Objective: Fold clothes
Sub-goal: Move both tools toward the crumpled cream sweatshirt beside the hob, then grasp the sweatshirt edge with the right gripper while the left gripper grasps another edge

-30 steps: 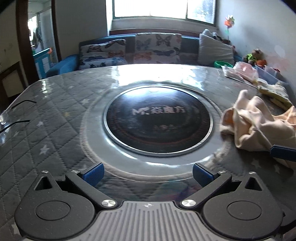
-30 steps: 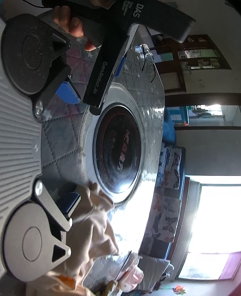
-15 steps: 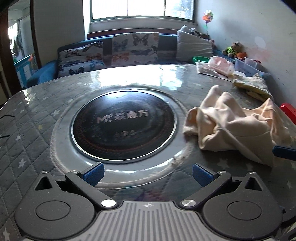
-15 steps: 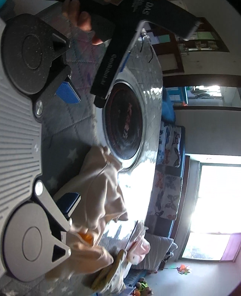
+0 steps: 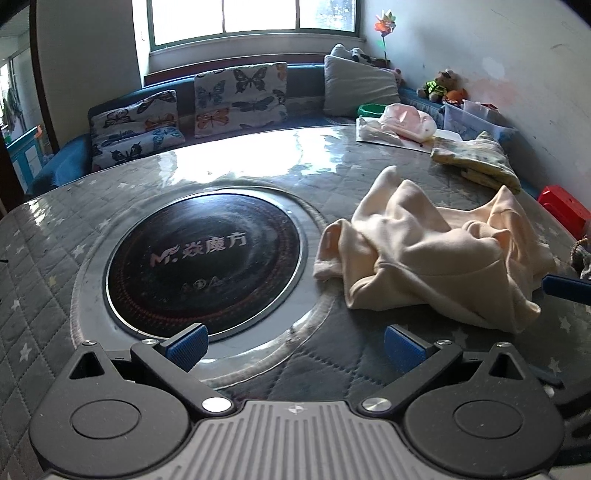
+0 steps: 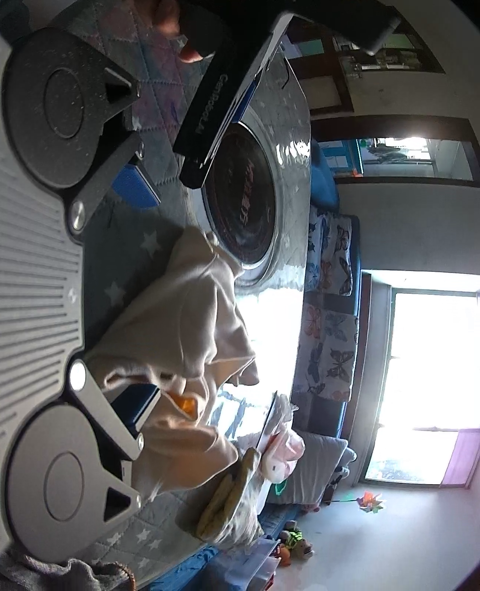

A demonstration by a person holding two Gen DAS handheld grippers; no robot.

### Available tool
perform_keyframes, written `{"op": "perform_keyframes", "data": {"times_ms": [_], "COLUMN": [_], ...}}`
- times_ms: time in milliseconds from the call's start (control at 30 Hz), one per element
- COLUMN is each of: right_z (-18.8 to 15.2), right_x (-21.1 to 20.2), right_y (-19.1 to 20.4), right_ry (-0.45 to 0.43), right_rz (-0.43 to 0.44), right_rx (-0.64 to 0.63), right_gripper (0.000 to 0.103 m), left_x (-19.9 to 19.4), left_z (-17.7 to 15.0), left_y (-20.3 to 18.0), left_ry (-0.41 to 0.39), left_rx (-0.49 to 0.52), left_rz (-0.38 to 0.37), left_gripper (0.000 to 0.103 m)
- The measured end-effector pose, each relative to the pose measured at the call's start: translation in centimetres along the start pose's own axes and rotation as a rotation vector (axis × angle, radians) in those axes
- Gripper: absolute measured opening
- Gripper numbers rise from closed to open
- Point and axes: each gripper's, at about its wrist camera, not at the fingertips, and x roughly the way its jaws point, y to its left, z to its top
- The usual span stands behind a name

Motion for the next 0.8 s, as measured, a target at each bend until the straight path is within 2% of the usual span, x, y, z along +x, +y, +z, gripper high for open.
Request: {"op": "perform_keyframes", "data": {"times_ms": [367,533,700,800], "right_z": [0.2,0.9,1.5,1.7], "right_x": [0.8,1.3,2.4,3.1], "right_y": [-2.1,-2.6,-3.1,-3.9], "right_ry": [0.012,0.004,0.010,0.021], "right_rz": [-0.028,-0.020,-0.023,-0.015], "right_rx": [0.018,0.026,0.031,0.070], "right_gripper": [0.090,0.078,0.062,0.058], "left_x": [0.7,0.9,1.0,1.1], "left_z": [1.5,2.4,3.2,3.4], "left_y": [-1.7,-2.0,-2.1,-2.1], "left_ry": [0.000,-0.009,-0.017,-0.020], "left_rx": [0.027,0.029,0.036,0.038], "left_rz": [-0.020,-0.022,-0.022,-0.022], "left_gripper": [0.103,0.103,0.103,0.103]}}
